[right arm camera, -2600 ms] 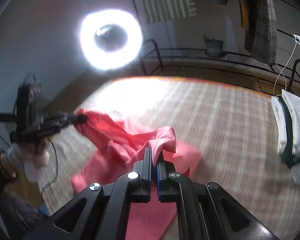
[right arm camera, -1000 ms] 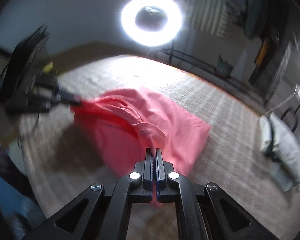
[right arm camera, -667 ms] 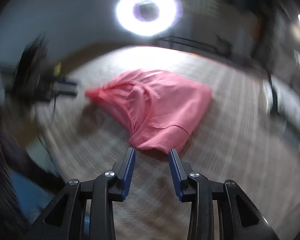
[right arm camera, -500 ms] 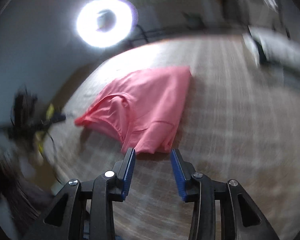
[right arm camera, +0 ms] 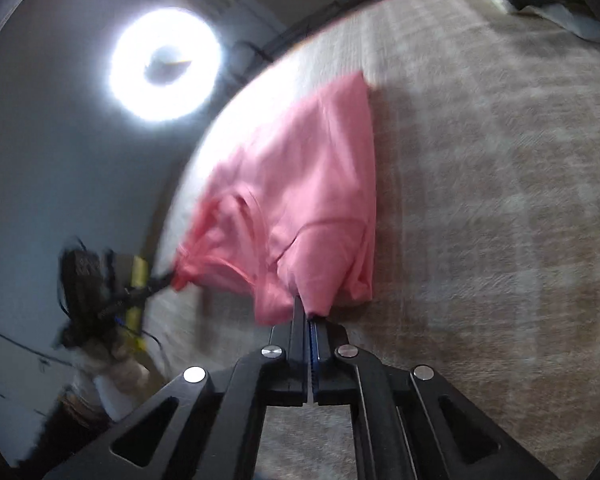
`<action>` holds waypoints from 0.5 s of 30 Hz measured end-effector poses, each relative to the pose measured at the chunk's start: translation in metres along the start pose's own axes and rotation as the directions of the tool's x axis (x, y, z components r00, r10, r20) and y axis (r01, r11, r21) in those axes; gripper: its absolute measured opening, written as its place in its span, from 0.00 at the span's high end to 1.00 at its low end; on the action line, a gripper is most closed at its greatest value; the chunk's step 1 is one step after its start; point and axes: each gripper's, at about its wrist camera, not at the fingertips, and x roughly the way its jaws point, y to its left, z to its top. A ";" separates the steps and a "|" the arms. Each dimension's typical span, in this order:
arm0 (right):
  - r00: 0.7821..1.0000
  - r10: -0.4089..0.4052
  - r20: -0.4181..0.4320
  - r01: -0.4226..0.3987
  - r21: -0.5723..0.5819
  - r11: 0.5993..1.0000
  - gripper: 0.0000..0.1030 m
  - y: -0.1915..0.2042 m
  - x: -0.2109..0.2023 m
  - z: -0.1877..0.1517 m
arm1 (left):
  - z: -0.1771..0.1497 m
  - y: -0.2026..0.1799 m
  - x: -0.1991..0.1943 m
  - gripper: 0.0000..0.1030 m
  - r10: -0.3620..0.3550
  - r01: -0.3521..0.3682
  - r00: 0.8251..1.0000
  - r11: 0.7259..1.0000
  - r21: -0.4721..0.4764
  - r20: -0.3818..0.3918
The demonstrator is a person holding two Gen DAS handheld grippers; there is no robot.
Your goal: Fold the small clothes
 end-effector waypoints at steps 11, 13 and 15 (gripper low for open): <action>0.998 0.002 -0.062 -0.002 -0.003 1.000 0.98 -0.003 0.009 -0.013 | -0.018 0.013 0.021 1.00 0.147 -0.143 0.986 0.988 0.059 -0.080; 0.997 -0.044 -0.068 0.042 -0.022 0.999 0.89 0.000 0.004 -0.007 | -0.016 0.016 0.015 0.99 0.136 -0.133 0.988 0.990 0.047 -0.071; 0.996 -0.068 -0.057 0.067 -0.017 0.998 0.69 0.001 -0.002 -0.003 | -0.013 0.027 0.013 0.86 0.111 -0.112 0.992 0.994 -0.006 -0.066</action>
